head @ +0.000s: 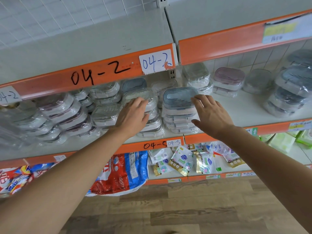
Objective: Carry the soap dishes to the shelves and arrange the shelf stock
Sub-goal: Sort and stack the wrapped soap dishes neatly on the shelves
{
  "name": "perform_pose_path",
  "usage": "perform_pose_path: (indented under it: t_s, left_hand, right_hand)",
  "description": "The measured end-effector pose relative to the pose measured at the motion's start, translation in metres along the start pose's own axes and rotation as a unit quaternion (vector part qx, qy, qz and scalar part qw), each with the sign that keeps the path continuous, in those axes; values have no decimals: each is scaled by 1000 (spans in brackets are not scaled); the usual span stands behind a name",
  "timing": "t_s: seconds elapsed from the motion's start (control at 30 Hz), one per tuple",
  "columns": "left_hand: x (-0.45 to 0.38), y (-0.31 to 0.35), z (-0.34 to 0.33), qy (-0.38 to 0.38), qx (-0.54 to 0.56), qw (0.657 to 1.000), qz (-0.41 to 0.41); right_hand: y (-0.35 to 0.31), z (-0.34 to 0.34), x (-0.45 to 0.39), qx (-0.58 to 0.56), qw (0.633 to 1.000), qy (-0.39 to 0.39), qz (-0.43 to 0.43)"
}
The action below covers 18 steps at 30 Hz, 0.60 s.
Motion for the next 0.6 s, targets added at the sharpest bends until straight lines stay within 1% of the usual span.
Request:
perform_pose_path:
  t_s: [0.1, 0.23, 0.3, 0.6]
  left_hand:
    - [12, 15, -8, -45, -21, 999, 3]
    - [37, 46, -17, -94, -44, 994, 23]
    - [50, 68, -14, -96, -42, 994, 29]
    - [101, 155, 32, -98, -25, 994, 35]
  right_hand:
    - [8, 2, 10, 31, 999, -14, 5]
    - [21, -3, 38, 55, 996, -67, 12]
    - [29, -2, 55, 65, 994, -81, 15]
    - [45, 42, 141, 54, 995, -76, 41]
Point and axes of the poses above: each hand's wrist, its own x-axis away from the middle knuckle, its own z-axis out of the back of the hand, y = z × x, the point moved 10 cm from there along -x, towards the middle knuckle, and after that the axes turned 9 degrees about -y, right-handed, at the moved point
